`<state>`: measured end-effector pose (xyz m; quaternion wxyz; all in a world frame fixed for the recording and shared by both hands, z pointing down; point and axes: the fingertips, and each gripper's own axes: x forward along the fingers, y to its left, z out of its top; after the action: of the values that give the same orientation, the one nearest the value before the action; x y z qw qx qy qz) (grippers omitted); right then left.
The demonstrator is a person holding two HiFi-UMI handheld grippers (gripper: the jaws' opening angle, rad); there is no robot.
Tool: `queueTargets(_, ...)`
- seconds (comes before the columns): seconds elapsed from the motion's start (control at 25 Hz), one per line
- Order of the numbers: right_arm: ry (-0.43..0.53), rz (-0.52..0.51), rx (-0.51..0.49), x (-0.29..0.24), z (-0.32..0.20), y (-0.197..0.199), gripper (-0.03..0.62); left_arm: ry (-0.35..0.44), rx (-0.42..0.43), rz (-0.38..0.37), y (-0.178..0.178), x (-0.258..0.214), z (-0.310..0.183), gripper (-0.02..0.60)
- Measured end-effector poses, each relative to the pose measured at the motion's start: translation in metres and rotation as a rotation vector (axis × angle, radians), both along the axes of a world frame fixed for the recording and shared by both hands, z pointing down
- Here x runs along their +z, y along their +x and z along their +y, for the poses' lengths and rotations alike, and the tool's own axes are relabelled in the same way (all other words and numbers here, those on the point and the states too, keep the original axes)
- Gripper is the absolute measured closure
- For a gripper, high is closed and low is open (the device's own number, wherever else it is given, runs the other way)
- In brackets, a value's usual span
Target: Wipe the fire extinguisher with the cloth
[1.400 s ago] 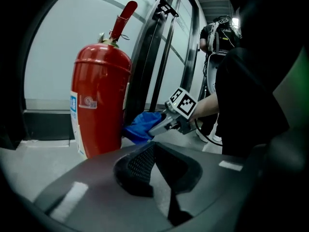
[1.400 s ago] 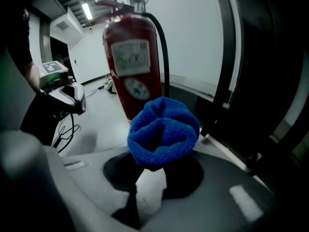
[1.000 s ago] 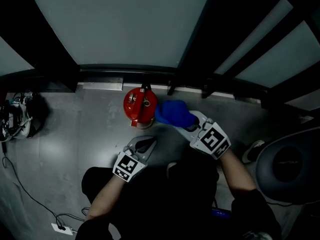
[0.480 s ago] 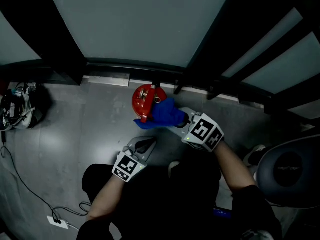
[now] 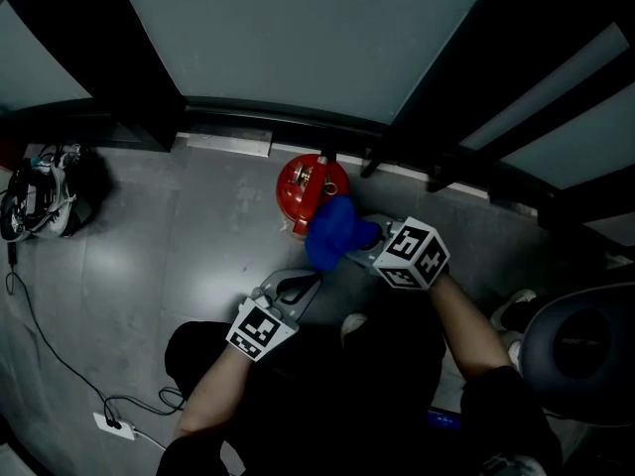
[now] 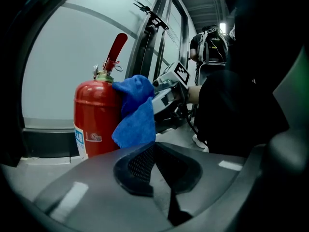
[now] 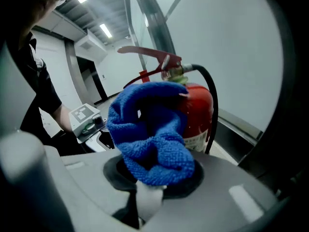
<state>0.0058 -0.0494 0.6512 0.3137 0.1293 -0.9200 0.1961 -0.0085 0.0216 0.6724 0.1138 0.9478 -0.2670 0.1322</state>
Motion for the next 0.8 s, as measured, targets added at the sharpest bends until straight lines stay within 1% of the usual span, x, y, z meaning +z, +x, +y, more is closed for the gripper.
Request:
queueTargets(0.08,-0.059,0.006,0.019,0.013,0.001,0.0,0.505,-0.014,0.004,0.014,0.003,0.001,0.001,0.574)
queueTargets(0.2,-0.134,0.013,0.057,0.032,0.001,0.003,0.505,-0.022,0.014,0.013,0.007,0.003,0.003,0.574)
queueTargets(0.36,-0.233,-0.016,0.115,0.051,0.0,0.006,0.505,-0.027,0.017,0.007,0.009,0.005,0.007,0.574)
queueTargets(0.44,-0.253,0.008,0.128,0.064,-0.002,0.008,0.505,-0.03,0.016,0.004,0.009,0.005,0.008,0.574)
queueTargets(0.56,-0.258,0.074,0.125,0.086,0.0,0.012,0.505,-0.035,0.013,-0.005,0.007,0.007,0.011,0.574)
queueTargets(0.8,-0.272,0.121,0.136,0.125,-0.003,0.01,0.505,-0.043,0.001,-0.006,0.003,0.009,0.015,0.574)
